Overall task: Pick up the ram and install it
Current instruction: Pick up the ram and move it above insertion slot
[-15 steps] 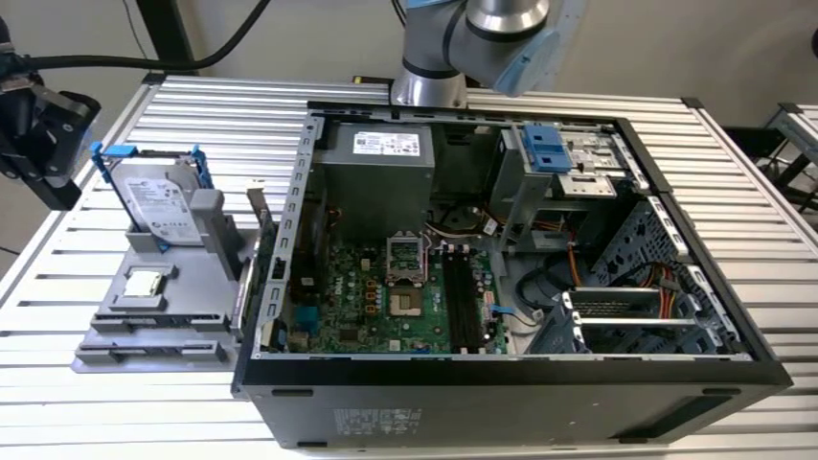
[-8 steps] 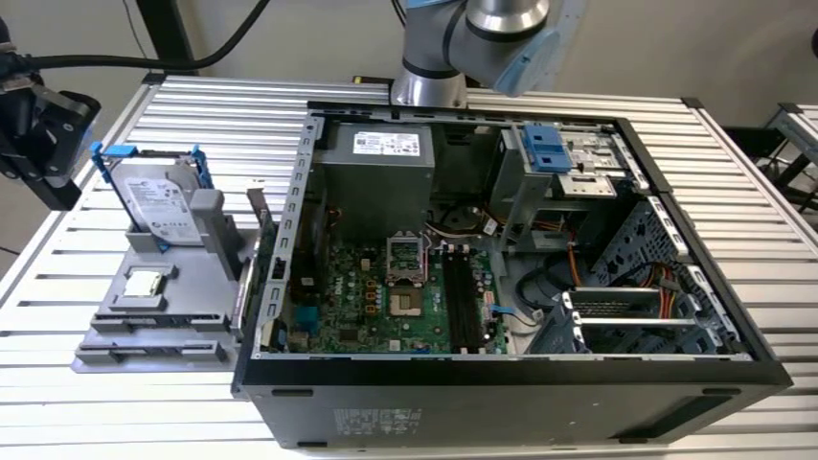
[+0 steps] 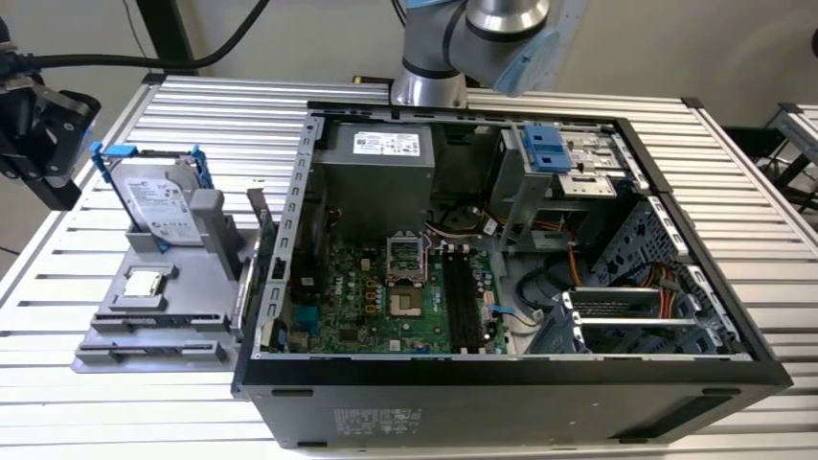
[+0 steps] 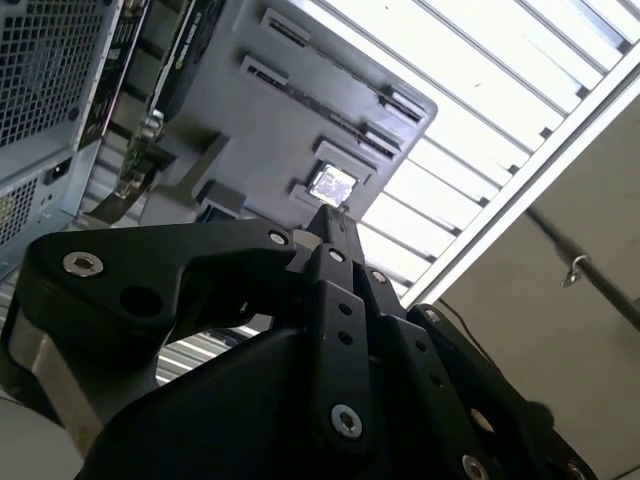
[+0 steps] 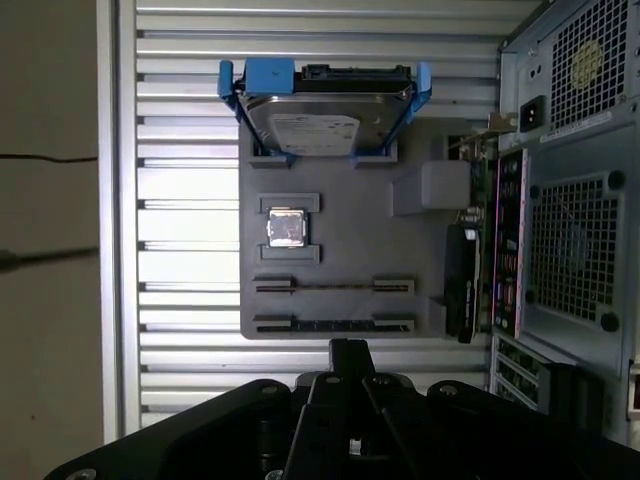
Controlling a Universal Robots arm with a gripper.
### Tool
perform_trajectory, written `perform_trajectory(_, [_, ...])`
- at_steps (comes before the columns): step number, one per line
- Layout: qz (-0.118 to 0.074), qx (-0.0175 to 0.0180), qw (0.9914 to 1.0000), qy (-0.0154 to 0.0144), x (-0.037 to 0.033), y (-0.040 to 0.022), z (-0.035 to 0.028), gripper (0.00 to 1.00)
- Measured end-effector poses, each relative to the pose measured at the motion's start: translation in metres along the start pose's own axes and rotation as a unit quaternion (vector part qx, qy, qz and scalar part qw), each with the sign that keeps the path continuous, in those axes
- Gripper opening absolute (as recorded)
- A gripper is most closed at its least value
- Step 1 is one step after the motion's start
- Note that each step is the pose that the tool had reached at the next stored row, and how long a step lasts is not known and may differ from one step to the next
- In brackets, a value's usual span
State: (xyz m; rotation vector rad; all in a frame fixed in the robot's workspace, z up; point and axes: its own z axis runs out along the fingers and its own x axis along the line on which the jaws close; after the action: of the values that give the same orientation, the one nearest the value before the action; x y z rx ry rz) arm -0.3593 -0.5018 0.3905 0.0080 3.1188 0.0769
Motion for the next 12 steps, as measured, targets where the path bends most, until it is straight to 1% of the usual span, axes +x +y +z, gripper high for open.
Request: perform_trajectory(12, [-0.007, -0.0001, 0.99998, 0.0003, 0.0000, 0.0000, 0.0000, 0.00])
